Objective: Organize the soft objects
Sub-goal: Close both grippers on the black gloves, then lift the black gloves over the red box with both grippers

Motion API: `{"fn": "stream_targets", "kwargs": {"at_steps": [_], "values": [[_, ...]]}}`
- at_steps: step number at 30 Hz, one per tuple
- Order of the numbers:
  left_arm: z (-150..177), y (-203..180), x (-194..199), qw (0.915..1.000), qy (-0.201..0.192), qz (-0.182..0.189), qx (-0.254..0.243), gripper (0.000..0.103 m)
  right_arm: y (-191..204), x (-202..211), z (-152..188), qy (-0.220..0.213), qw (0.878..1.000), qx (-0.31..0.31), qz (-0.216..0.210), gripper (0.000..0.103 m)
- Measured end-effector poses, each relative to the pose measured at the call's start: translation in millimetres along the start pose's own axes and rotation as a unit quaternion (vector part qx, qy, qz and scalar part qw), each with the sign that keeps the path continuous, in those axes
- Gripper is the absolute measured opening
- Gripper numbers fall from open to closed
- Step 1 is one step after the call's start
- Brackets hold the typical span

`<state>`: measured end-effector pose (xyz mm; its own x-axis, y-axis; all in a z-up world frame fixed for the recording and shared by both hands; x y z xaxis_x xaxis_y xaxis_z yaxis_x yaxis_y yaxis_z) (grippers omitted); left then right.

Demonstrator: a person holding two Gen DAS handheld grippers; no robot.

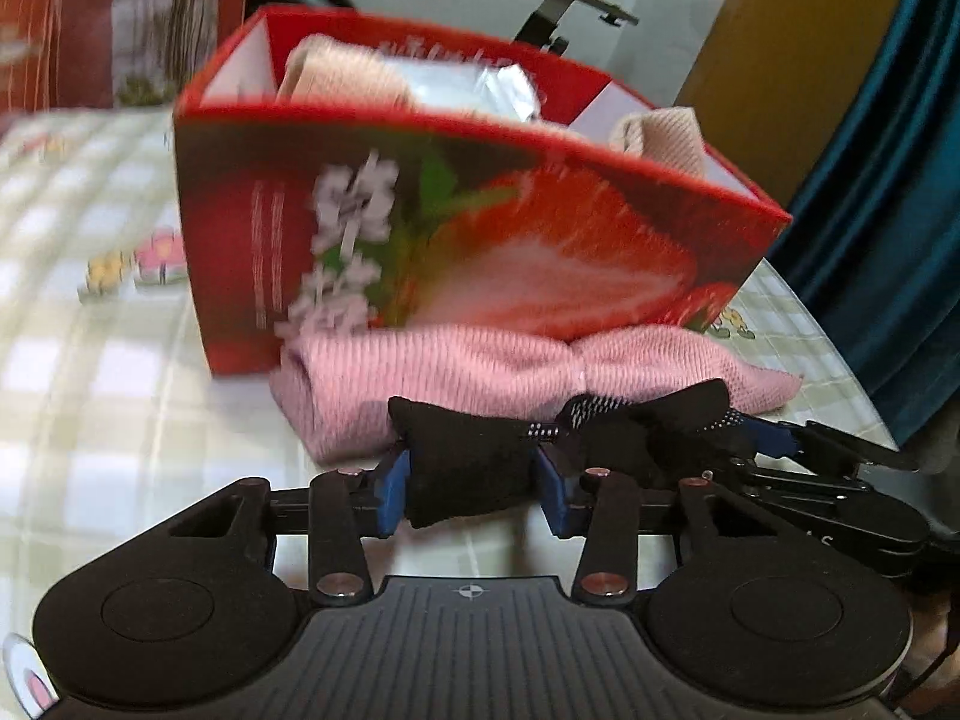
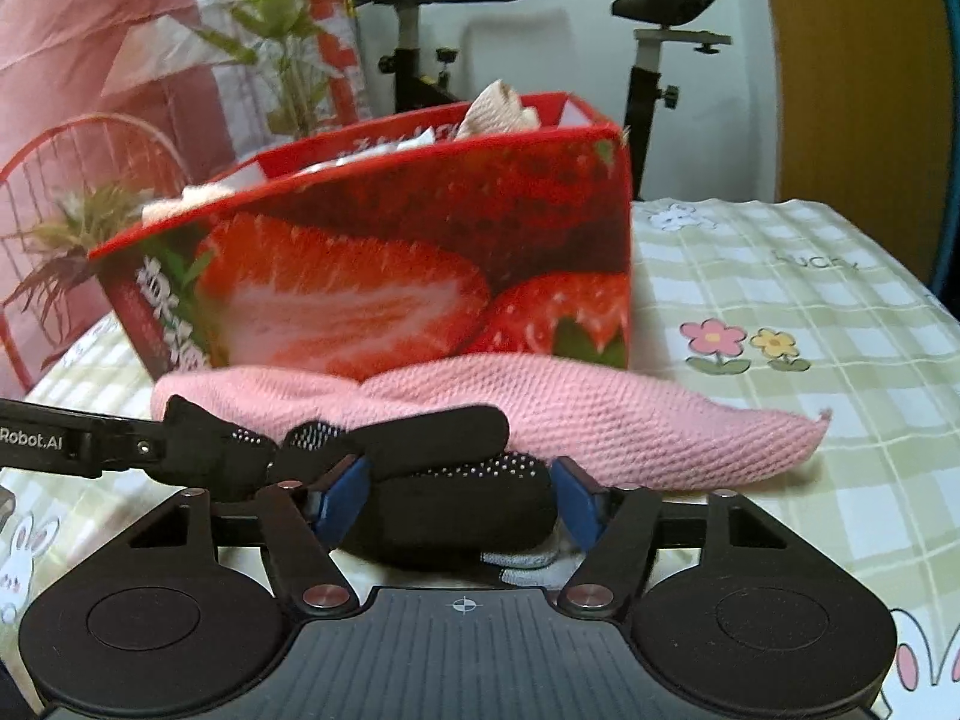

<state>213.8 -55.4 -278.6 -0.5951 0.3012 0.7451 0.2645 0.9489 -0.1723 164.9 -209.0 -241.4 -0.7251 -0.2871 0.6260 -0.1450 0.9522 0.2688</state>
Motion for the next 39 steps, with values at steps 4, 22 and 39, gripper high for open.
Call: {"fn": "stream_targets", "kwargs": {"at_steps": [4, 22, 39], "values": [[7.3, 3.0, -5.2, 0.9999, 0.001, 0.004, 0.012, 0.046, 0.1, -1.2, 3.4, -0.003, 1.0, 0.0, -0.005, 0.063], [13.9, 6.1, -5.9, 0.9999, -0.013, -0.001, -0.007, 0.044, 5.3, 1.4, 7.9, 0.008, 1.0, 0.003, -0.022, 0.052], [14.6, -0.7, 37.1, 0.9987, -0.041, 0.007, -0.029, 0.023, 27.7, 39.2, -8.2, -0.007, 0.997, -0.007, -0.076, 0.013]]}}
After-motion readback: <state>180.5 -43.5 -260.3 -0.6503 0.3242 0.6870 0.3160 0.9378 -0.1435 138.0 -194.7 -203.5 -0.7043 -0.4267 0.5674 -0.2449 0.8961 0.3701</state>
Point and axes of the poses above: each gripper's, at about its wrist camera, not at the fingertips, and x roughly against the way its jaws point, y to its left, z to its underside, the point moved 7 cm from there along -x, roughly the way its jaws point, and after that the axes turned 7 degrees about -z, right-handed, at the moved point
